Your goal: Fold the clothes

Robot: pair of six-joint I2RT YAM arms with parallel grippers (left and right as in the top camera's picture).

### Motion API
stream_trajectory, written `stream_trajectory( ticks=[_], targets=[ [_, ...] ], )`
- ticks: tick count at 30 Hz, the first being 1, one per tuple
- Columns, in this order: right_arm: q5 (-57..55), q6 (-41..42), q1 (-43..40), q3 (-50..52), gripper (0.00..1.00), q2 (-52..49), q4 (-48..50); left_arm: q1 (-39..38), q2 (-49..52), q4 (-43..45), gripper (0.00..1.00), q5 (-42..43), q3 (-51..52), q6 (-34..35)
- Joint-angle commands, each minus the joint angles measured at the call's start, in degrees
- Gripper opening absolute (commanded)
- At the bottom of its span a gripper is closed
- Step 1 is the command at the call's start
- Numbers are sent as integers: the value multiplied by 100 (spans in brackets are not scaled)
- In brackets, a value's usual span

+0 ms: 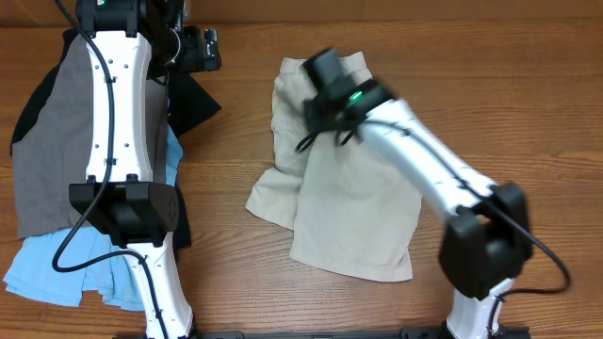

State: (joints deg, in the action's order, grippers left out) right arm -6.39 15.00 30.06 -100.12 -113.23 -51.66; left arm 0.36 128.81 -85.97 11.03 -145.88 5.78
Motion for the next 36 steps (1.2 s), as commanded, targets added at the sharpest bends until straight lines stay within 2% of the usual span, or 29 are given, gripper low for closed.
stream_trajectory(
  ticks=[1, 7, 8, 14, 19, 20, 21, 22, 23, 24, 26, 36],
  targets=[
    [-151, 28, -717, -643, 4, 568, -393, -50, -20, -55, 100, -50, -122, -144],
    [17, 35, -2129, -605, 4, 553, -1128, -144, -20, -74, 99, -57, -122, -267],
    [153, 52, -2610, -479, 4, 553, -1156, -192, -20, -66, 99, -57, -122, -282],
    [914, -15, -4092, 96, 4, 551, -892, -376, -17, -31, 100, -98, -122, -352],
    [1060, -85, -4900, 660, 18, 463, -389, -557, 15, 59, 100, -114, -120, -369],
    [1163, -214, -5003, 739, 27, 415, -251, -597, 31, 98, 100, -114, -118, -369],
    [1274, -295, -5093, 782, 43, 361, -142, -627, 35, 136, 100, -114, -109, -369],
    [1357, -308, -5147, 793, 69, 306, -92, -667, 50, 192, 100, -111, -90, -367],
    [1434, -308, -5195, 791, 81, 260, -63, -706, 57, 238, 100, -114, -72, -367],
    [1510, -310, -5219, 791, 86, 236, -48, -739, 87, 271, 100, -114, -72, -369],
    [1690, -332, -5228, 780, 89, 240, -48, -828, 149, 358, 100, -111, -59, -372],
    [2848, -352, -4839, 750, 89, 444, -374, -1370, 1154, 1088, 100, -44, -55, -415]
  ],
)
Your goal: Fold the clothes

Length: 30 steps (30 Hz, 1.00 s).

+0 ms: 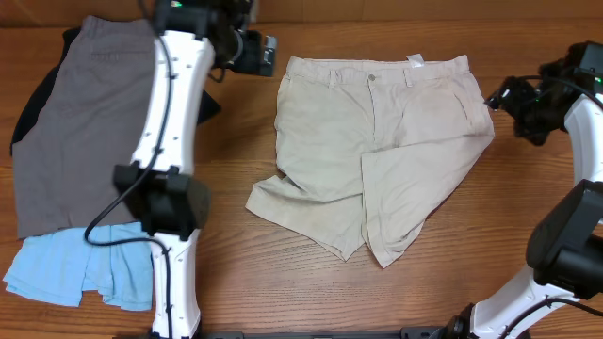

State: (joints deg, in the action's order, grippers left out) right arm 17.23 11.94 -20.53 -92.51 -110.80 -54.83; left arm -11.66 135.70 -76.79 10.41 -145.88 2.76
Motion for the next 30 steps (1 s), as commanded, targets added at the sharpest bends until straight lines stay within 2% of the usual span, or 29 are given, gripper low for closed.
stream_trajectory(
  ticks=[1, 7, 11, 14, 18, 19, 22, 26, 30],
  targets=[
    [474, -46, 297, -9, 88, 201, -98, -214, 586, 293, 100, 44, -55, -114],
    [286, -192, 861, -9, 82, 201, -138, -503, 1241, 1311, 96, 466, -55, -428],
    [278, -190, 1115, -9, 65, 201, -96, -664, 1569, 1888, 73, 463, -55, -566],
    [275, -190, 1217, -9, 54, 199, -59, -758, 1788, 2181, 61, 437, -55, -612],
    [275, -190, 1228, -9, 47, 199, -55, -820, 2044, 2385, 23, 396, -55, -614],
    [275, -192, 1228, -9, 46, 199, -55, -824, 2111, 2422, 20, 356, -52, -579],
    [275, -190, 1228, -9, 46, 199, -48, -824, 2291, 2505, 15, 219, -55, -490],
    [275, -192, 1228, -9, 46, 199, -26, -824, 2444, 2616, 15, -22, -52, -470],
    [273, -192, 1228, -7, 47, 199, -33, -813, 2470, 2889, 15, -728, -52, -190]
  ],
)
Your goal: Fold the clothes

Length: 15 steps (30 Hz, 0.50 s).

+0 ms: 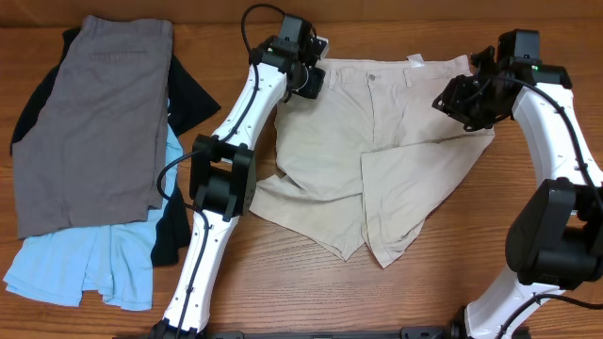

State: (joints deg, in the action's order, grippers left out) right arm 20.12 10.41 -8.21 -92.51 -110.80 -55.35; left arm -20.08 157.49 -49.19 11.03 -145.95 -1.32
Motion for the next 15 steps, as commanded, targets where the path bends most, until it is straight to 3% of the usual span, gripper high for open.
stream_trajectory(
  ticks=[1, 15],
  targets=[
    [-15, -39, -4, -7, 47, 199, 17, 42, 291, 225, 15, -951, -46, 271],
    [-251, -33, -4, 63, 47, 111, -76, 557, 291, 1626, 17, -1425, -48, 326]
  ],
)
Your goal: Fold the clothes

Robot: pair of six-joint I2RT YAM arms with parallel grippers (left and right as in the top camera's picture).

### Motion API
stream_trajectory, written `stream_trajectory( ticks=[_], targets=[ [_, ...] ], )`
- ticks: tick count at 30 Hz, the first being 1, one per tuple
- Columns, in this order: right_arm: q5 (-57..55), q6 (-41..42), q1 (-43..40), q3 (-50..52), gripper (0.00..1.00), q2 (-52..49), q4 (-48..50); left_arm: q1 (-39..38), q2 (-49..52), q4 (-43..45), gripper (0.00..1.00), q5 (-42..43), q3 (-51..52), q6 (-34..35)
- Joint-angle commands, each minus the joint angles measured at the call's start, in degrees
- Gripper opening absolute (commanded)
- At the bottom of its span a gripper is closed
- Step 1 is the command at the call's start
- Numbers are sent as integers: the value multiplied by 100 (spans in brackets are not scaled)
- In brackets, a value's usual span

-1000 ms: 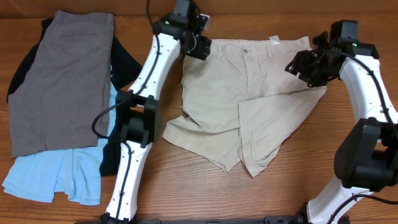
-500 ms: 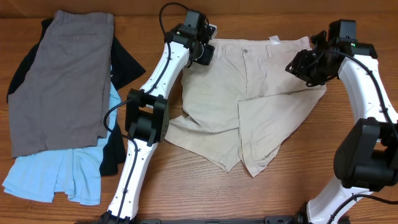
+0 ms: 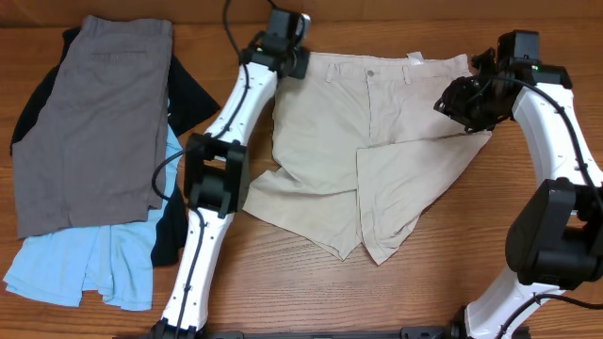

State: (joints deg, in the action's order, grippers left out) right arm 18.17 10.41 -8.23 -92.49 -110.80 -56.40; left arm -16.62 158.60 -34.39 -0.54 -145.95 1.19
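Note:
Beige shorts (image 3: 320, 141) lie spread in the middle of the table, waistband toward the far edge. Their right leg is creased and folded inward, ending in a point at the near side. My left gripper (image 3: 285, 58) sits on the left end of the waistband and appears shut on it. At the shorts' upper right side edge, my right gripper (image 3: 460, 102) rests on the cloth. Its body hides the fingertips, so open or shut does not show.
A pile of clothes lies at the left: grey shorts (image 3: 89, 122) on top, a black garment (image 3: 191, 99) and a light blue one (image 3: 85, 268) beneath. The wooden table (image 3: 311, 301) shows bare along the near side.
My left gripper has moved slightly toward the far edge at the waistband's left end. The shorts' left side and lower point have shifted a little to the left. The right gripper has stayed put.
First the beige shorts lay folded in half with my right gripper on their top, my left arm over the pile. Then they lay opened out, my right gripper off to the right. Both grippers then came to the waistband's ends, and the shorts have shifted slightly left.

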Motion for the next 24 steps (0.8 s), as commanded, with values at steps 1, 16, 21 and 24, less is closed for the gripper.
stream_trajectory(
  ticks=[1, 16, 21, 24],
  targets=[
    [-55, -24, -2, 61, 47, 96, 17, 256, 179, 225, 17, -267, -48, 72],
    [-52, -17, 0, 61, 60, 63, -35, 339, 175, -1292, 68, 997, -1198, 9],
    [-52, -17, 0, 61, 62, 63, -37, 361, 179, -1615, 78, 1049, -1191, 7],
    [-52, -17, 4, 61, 63, 63, -37, 358, 179, -1596, 84, 1051, -1172, 0]
  ],
)
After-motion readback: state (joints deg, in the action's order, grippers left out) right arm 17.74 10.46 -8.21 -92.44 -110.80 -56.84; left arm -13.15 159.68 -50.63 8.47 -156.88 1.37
